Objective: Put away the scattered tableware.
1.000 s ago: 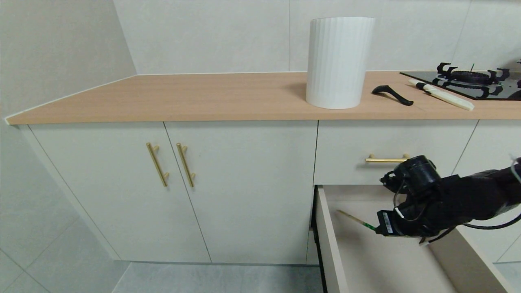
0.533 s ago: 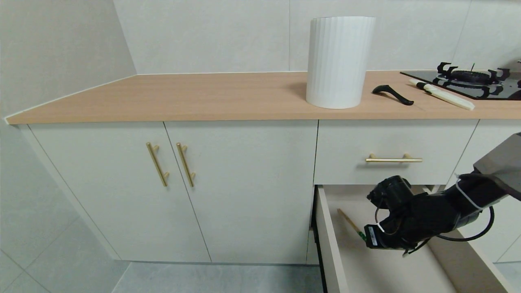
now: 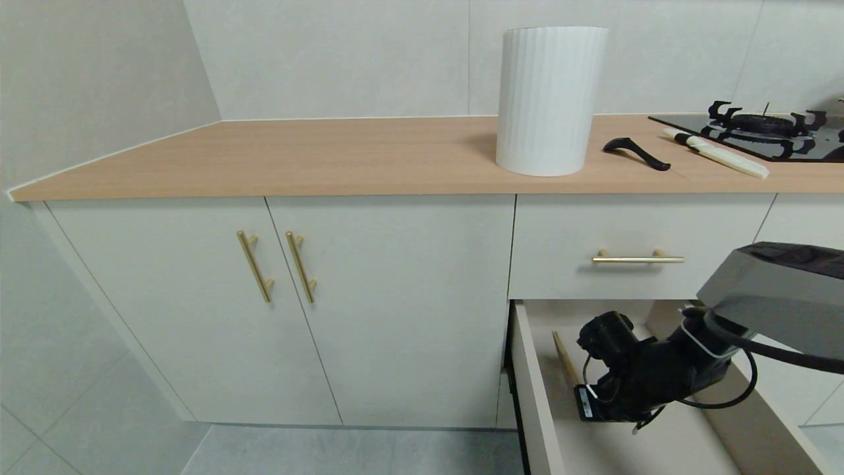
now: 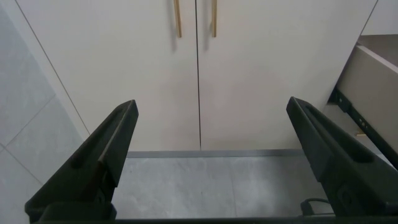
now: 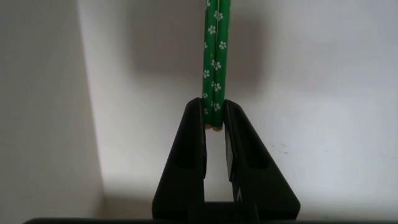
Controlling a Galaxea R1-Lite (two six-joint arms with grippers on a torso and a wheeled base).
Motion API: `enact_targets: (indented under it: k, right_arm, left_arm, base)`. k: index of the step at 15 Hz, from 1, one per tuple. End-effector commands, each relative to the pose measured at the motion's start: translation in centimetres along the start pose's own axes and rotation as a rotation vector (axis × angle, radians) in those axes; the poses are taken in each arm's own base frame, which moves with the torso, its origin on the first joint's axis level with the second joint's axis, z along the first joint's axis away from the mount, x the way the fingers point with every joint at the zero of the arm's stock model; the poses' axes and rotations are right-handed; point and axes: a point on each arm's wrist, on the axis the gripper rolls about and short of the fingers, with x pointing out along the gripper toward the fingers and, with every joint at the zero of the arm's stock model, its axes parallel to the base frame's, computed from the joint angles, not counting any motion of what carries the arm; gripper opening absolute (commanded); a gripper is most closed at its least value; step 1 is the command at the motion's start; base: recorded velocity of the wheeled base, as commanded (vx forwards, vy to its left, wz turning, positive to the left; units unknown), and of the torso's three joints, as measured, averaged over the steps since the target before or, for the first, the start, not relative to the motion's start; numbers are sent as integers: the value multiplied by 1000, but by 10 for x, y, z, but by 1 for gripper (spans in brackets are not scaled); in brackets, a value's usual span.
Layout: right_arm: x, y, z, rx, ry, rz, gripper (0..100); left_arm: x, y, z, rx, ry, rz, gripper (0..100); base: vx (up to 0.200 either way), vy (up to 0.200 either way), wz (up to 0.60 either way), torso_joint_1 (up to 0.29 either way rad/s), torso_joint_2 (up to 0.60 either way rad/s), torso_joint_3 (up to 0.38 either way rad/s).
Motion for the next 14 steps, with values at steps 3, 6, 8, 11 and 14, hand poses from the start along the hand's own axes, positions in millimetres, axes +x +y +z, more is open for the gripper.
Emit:
enact_targets:
  k: [3,6,8,11,14]
  right_arm:
    - [17,3,-5,-7,31,-16,0]
    - [17,3,-5,-7,30,-18,0]
    - [17,3,-5,-9,29,-25,0]
    - [17,3,-5,-9,29,-25,0]
    - [17,3,-5,-9,31,-26,100]
  left_arm:
    - [0,0,0,0,0,1,100]
    - [0,0,0,0,2,1,100]
    - [0,0,0,0,0,1,100]
    - [0,0,0,0,0,1,100]
    - [0,0,0,0,0,1,100]
  base:
    - [0,0,0,0,0,0]
    - [0,0,0,0,0,0]
    - [0,0,0,0,0,0]
    - [0,0,0,0,0,0]
    - [0,0,0,0,0,0]
